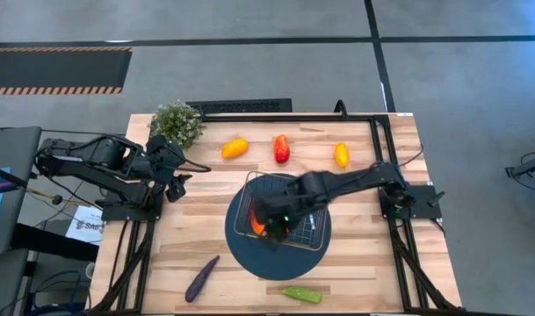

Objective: Build produce basket
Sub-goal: Put the cucumber into the gold wire basket

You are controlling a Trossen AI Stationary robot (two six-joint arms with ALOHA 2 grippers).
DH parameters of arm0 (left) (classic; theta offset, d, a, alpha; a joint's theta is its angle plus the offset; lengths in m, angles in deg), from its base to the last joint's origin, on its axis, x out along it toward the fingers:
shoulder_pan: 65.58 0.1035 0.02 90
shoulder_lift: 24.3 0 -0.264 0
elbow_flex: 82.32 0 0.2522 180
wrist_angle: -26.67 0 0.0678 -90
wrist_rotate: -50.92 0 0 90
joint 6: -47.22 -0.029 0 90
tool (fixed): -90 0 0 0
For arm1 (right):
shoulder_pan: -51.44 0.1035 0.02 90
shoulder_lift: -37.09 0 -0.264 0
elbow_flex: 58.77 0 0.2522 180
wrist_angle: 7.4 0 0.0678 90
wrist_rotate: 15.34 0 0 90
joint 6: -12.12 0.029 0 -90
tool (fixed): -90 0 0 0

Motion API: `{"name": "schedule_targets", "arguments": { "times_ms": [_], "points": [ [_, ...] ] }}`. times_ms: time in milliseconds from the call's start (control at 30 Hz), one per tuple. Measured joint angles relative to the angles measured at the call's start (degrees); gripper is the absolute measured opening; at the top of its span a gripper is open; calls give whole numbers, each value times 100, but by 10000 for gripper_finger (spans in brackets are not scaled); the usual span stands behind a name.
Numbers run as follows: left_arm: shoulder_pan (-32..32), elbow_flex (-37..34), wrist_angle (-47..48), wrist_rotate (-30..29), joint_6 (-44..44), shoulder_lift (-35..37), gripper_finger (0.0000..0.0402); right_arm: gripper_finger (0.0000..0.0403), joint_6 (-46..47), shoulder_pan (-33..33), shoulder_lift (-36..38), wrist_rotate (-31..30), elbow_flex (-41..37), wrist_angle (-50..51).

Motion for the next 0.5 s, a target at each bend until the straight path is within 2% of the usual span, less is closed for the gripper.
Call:
{"name": "schedule_targets", "arguments": {
  "times_ms": [267, 367, 500],
  "points": [
    [1, 0, -13, 2, 37, -1, 240, 212, 1552, 1187, 77, -62, -73, 327],
    [1, 0, -22, 4, 124, 0, 240, 212, 2093, 1682, 69, -489, -73, 179],
    [2, 0, -26, 23, 167, -2, 240, 212, 2836, 2254, 69, -1343, -73, -8]
  ]
}}
